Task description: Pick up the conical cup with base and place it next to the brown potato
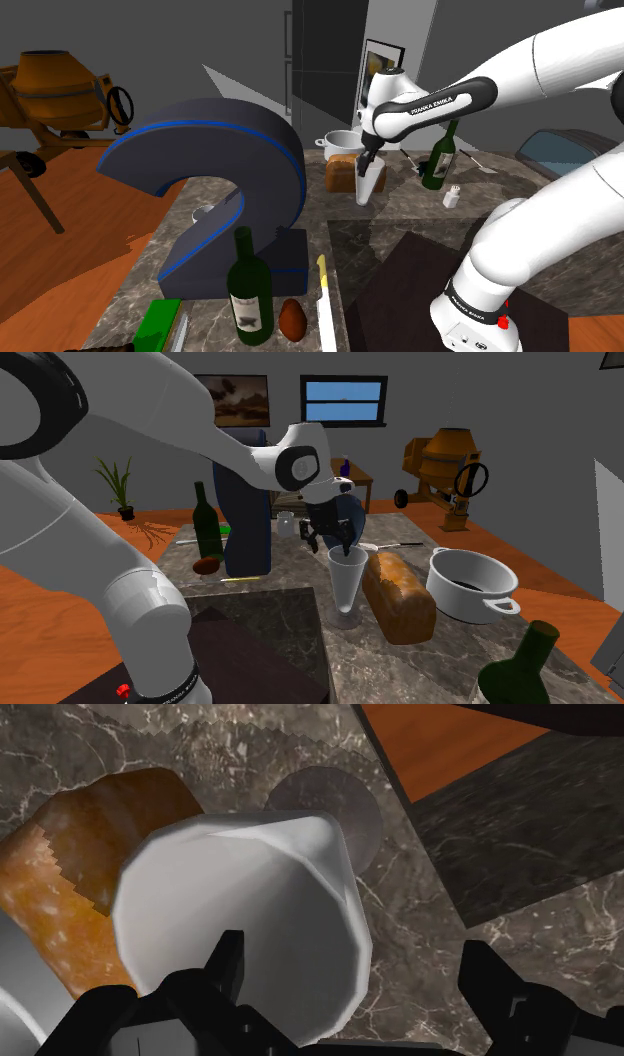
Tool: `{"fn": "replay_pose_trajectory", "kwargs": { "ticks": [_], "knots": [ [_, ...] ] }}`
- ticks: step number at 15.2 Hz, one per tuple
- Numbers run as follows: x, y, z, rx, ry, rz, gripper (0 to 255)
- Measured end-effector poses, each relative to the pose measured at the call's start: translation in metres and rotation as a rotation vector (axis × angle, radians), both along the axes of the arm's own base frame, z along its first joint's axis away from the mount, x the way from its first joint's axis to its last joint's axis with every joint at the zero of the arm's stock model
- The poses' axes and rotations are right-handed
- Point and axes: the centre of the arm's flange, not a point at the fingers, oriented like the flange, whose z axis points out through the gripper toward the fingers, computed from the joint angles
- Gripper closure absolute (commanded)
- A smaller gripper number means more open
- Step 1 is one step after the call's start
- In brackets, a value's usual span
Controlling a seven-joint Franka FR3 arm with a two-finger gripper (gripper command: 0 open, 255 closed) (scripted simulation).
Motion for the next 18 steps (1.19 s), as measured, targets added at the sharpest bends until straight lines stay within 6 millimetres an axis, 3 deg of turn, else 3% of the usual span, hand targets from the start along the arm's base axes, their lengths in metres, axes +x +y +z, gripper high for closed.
{"fn": "replay_pose_trajectory", "kwargs": {
  "ticks": [3,8,9,18],
  "knots": [
    [0.0010,-0.0010,-0.0118,0.000,0.000,0.000,0],
    [0.0014,-0.0009,-0.0132,0.000,-0.001,0.000,0],
    [0.0014,-0.0009,-0.0132,0.000,-0.001,0.000,255],
    [0.0015,-0.0008,-0.0129,0.000,-0.001,0.001,255]
  ]
}}
